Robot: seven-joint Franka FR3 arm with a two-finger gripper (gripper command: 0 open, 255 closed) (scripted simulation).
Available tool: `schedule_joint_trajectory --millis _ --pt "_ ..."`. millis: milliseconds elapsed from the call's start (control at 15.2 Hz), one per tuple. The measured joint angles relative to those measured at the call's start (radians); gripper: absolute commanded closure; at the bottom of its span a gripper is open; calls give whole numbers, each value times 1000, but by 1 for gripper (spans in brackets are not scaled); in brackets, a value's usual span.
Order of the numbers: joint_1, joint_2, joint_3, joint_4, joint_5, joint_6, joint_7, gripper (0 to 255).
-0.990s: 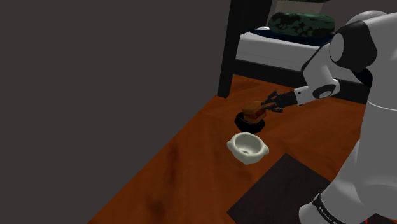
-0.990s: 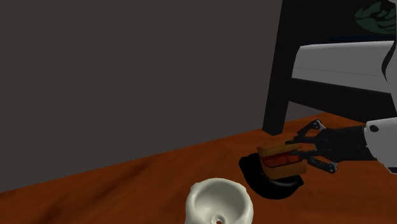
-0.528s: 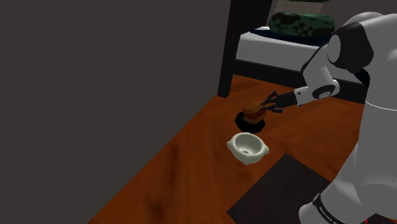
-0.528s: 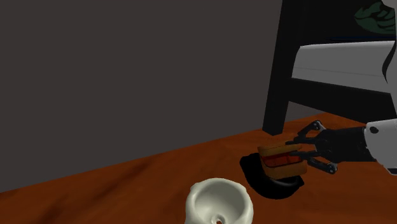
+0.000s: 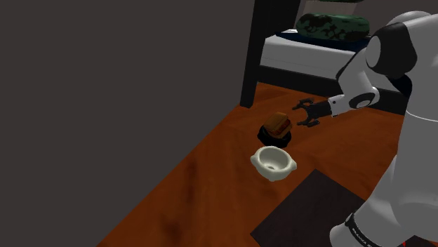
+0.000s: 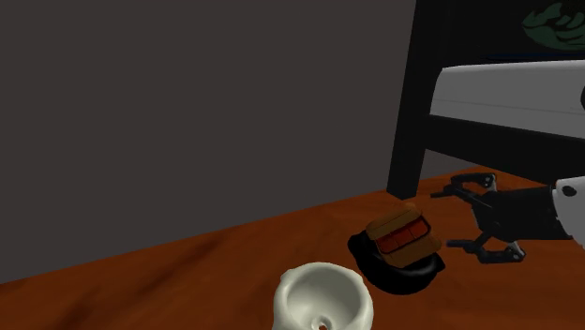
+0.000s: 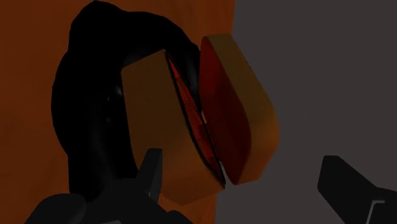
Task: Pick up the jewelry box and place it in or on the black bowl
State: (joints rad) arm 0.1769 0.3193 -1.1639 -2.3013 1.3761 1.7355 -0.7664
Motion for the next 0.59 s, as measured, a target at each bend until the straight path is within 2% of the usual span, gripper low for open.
schedule_joint_trajectory --millis 198,594 --pt "-17 -27 -41 15 -60 -27 15 0" --pt "-14 -37 -50 13 -73 -28 17 0"
